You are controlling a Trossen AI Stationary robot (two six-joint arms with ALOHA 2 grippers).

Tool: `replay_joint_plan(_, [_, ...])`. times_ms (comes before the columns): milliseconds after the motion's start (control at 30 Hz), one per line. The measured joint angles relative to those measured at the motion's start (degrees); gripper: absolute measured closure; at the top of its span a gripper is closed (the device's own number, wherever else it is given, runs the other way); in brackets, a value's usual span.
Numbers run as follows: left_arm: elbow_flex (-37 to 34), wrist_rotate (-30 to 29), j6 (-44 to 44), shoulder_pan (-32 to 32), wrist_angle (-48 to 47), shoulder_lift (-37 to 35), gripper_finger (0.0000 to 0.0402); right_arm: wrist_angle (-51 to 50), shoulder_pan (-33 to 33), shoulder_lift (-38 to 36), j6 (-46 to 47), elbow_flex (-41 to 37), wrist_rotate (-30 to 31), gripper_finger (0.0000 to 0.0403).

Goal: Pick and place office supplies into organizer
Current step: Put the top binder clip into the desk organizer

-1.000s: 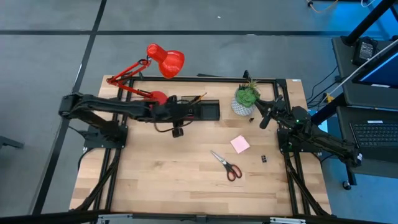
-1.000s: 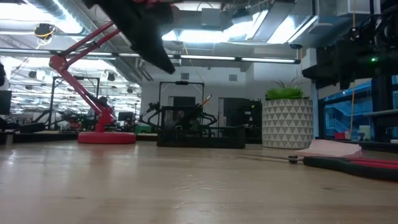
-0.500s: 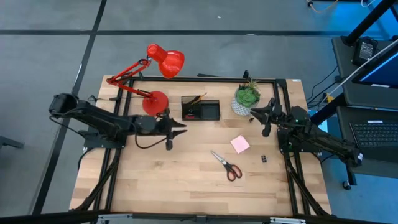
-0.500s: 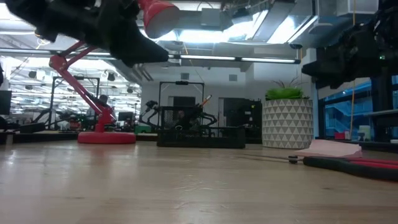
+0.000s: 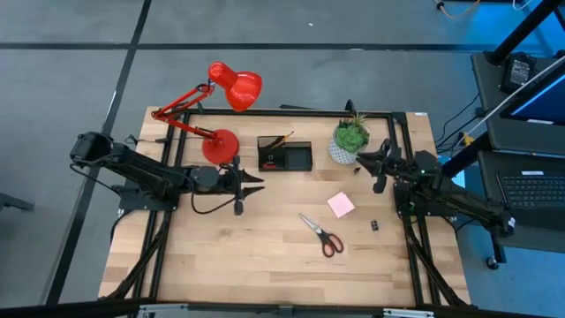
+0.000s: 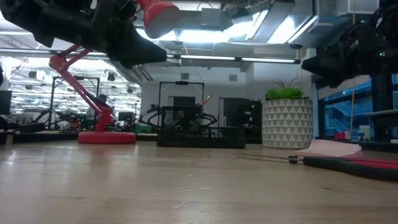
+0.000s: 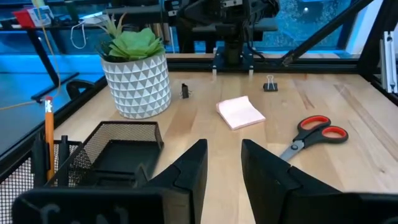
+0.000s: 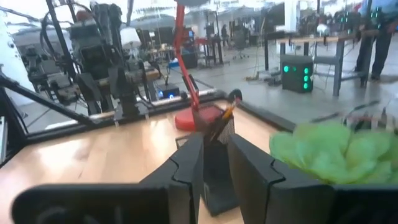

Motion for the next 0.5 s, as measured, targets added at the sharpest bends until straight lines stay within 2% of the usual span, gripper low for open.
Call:
replay_joint_plan(267, [0.00,-0.02,0.00,0.00,-0.02,0.00,0.0309,-1.65,0.00,1.35,-3.94,4.12,1.96,0.0323])
replay_joint_plan(500, [0.00,-0.38,0.00,0.00,-0.03,0.00,0.0309,-12.08,0.02,10.32,-5.92,13.40,2.12,0.0323])
